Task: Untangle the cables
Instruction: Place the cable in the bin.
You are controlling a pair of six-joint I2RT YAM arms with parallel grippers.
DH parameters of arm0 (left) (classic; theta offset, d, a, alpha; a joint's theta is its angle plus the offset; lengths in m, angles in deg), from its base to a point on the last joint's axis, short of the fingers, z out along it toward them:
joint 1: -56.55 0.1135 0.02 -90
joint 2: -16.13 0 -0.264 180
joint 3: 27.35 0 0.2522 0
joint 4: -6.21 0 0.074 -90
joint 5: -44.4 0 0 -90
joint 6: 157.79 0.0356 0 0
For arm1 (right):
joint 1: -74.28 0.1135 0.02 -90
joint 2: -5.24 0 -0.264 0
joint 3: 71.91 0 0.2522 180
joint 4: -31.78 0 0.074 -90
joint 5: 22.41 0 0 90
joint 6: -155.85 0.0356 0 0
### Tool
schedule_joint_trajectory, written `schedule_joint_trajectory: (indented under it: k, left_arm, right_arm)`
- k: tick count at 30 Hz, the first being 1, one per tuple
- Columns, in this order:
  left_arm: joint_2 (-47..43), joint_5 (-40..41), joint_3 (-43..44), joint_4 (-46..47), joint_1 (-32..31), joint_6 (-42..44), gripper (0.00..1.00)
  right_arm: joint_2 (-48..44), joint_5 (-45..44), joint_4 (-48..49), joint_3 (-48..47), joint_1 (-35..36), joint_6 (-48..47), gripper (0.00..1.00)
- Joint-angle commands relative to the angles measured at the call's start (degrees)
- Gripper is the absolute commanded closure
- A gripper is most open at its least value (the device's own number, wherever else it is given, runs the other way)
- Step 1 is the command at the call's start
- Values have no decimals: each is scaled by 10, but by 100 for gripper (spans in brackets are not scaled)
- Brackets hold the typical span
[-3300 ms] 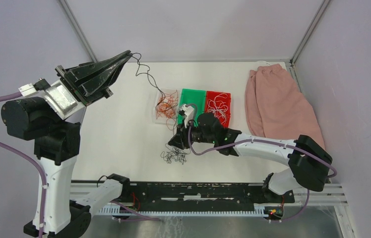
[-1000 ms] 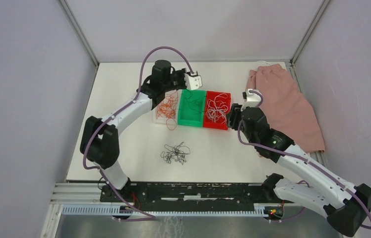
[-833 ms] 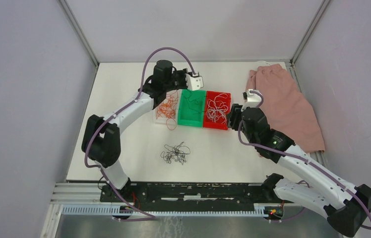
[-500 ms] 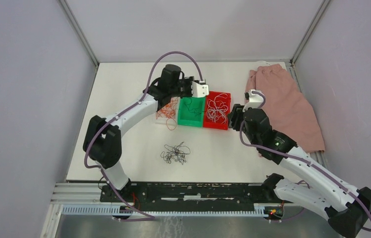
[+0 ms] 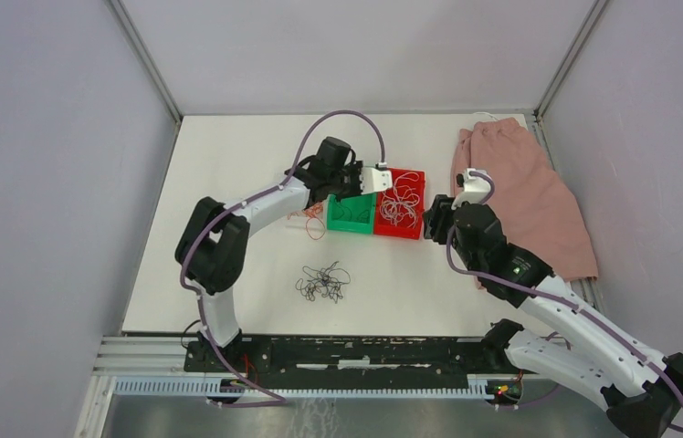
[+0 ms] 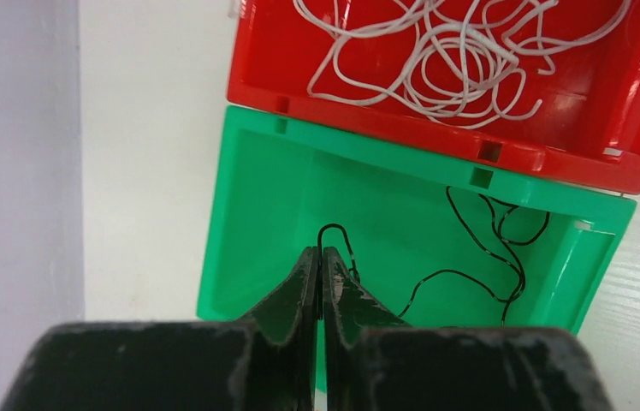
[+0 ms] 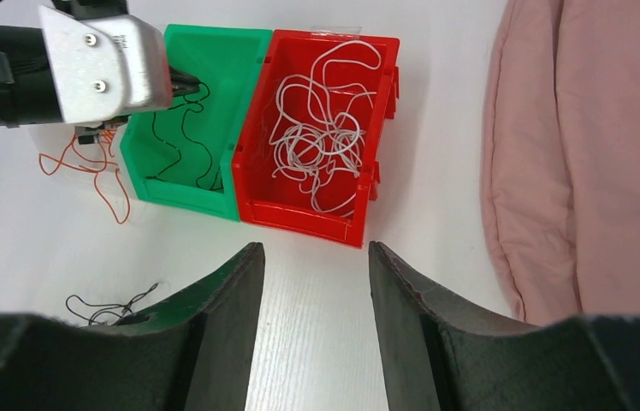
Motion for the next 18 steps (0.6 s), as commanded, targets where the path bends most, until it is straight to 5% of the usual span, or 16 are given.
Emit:
schedule_joint_trajectory:
  k: [1,3,5,10,18]
  left_arm:
    - [28,25,38,2,-5,-39,90]
    - [39,31,52,-3,-5,-40,76]
    - [48,31,77,-36,-5,-35,42]
    - [41,24,125,-91,-4,-28,13]
    - [2,-6,184,-203,3,-39,3]
  right_arm:
    - [-13,-17,9,6,-2,-2,46]
    - [-12,-17,11,7,-4,-3,45]
    - [-9,-14,12,5,-4,-4,45]
    - [-3,-6,14,-2,-4,-5,45]
    - [5,19,15,-17,-4,-11,46]
